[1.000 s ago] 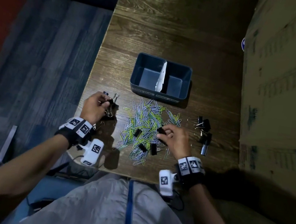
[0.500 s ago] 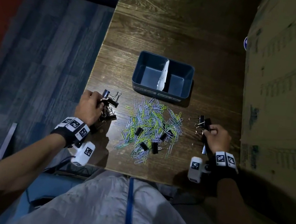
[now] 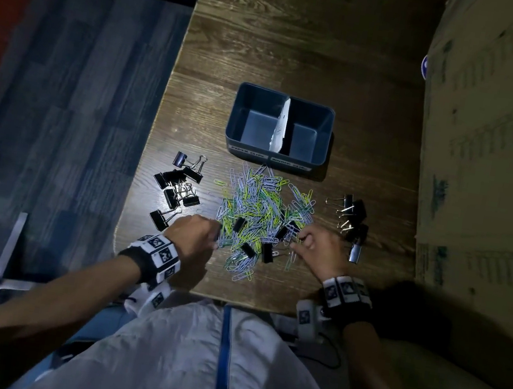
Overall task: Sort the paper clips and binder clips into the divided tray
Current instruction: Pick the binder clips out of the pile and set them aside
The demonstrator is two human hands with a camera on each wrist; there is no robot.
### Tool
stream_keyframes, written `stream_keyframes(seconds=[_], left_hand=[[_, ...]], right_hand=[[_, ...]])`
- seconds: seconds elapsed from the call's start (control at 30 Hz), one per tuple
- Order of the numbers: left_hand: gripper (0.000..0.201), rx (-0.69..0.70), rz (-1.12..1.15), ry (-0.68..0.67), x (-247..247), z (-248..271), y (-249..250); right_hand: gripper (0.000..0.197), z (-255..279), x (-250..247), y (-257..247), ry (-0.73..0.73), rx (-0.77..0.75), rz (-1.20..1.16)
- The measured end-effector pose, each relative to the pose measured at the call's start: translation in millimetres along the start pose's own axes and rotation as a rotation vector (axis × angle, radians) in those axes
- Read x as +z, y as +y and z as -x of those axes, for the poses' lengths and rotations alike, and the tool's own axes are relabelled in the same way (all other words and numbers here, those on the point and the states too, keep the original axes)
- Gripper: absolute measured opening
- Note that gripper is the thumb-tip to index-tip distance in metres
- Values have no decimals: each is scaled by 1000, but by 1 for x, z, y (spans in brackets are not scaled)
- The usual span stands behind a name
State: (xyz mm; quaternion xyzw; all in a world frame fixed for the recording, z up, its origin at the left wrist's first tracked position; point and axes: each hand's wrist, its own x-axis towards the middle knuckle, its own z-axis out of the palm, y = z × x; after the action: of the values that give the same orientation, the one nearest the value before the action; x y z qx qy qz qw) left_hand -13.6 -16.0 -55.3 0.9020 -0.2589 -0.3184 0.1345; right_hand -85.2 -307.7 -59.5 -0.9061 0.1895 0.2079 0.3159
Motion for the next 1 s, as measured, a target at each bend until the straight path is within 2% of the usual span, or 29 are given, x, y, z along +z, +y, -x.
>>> stream_keyframes(seconds=[0.1, 0.2, 0.3, 0.4, 0.5, 0.73, 0.87, 1.0], left_hand=[[19, 7, 71, 86, -3, -10, 13], [18, -26, 93, 117, -3, -19, 25], [28, 6, 139, 119, -1, -27, 34], [47, 78, 9, 89, 4, -31, 38], [50, 67, -14, 105, 9, -35, 43], [46, 61, 23, 84, 3, -43, 54], [43, 37, 163, 64, 2, -42, 51], [32, 5, 355, 63, -4, -39, 46]], right_hand=[[44, 3, 27, -11, -114, -125, 49], [57, 7, 42, -20, -178, -216, 181], [61, 11, 52, -26, -174, -279, 301], [56, 12, 55, -31, -146, -267, 335], [55, 14, 54, -37, -138, -256, 346], [55, 14, 47, -43, -119, -147, 165], [45, 10, 36, -41, -69, -13, -70], [48, 9, 17, -31, -103, 56, -323]])
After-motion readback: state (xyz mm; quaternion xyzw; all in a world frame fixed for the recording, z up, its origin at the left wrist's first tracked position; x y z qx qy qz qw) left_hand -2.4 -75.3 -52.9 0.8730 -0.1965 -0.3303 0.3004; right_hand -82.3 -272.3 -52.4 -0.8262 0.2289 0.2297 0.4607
